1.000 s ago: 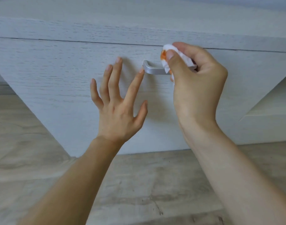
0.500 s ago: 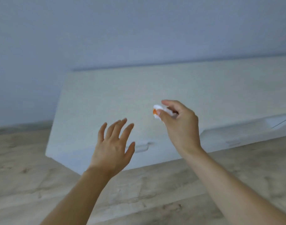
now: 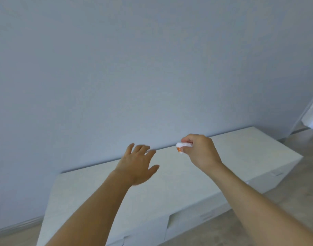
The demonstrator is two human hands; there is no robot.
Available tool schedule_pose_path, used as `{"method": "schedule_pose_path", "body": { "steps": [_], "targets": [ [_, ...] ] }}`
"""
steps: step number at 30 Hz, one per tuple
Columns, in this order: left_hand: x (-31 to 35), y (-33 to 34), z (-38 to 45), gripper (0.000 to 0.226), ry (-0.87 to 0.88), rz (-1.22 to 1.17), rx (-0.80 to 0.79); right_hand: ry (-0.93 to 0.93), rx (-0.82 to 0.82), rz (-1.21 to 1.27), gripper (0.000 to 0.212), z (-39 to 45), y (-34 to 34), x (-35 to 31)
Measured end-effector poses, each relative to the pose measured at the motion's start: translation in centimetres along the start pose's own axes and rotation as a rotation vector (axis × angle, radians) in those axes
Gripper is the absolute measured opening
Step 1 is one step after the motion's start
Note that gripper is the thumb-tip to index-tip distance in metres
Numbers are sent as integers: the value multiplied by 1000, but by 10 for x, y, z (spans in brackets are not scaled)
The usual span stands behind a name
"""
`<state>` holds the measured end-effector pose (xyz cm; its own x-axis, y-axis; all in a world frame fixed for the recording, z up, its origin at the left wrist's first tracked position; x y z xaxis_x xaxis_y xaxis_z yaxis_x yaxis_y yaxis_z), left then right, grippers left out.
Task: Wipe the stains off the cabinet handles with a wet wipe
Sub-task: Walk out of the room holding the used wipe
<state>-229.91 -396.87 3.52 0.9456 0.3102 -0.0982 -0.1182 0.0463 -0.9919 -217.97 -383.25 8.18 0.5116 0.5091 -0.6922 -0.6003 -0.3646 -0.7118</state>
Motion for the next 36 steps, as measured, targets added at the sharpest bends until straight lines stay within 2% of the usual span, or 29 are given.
{"method": "schedule_pose_path", "body": {
  "steps": [6,10,13,17,25,29,36],
  "targets": [
    [84,-88,81,60,84,-22,112,53,112,-99,16,23,-127,37],
    [131,-121,129,61,154,-13,134,100,163,-118,10,36,-192,71],
    [166,-135,172,61,207,-12,140,123,206,-143,3,55,-233,97],
    [209,-141,235,62,277,-24,150,136,249,-171,6,89,-277,129],
    [307,-146,438,65,409,-76,160,168,303,-248,10,219,-379,212],
    [373,-151,539,67,473,-87,157,193,340,-372,4,268,-452,268],
    [554,-136,686,66,689,-79,134,337,443,-402,15,321,-575,426]
  ]
}}
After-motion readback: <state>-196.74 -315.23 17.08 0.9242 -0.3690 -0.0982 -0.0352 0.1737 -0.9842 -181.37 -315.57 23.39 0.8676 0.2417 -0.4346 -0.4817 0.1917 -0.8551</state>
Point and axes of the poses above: each hand's wrist, its own z-axis towards the middle knuckle, its own y-axis out of the palm, x = y × z, the point moved 7 cm from there along z, towards the middle knuckle, and after that the axes turned 7 degrees about y, right-handed, at the moved point
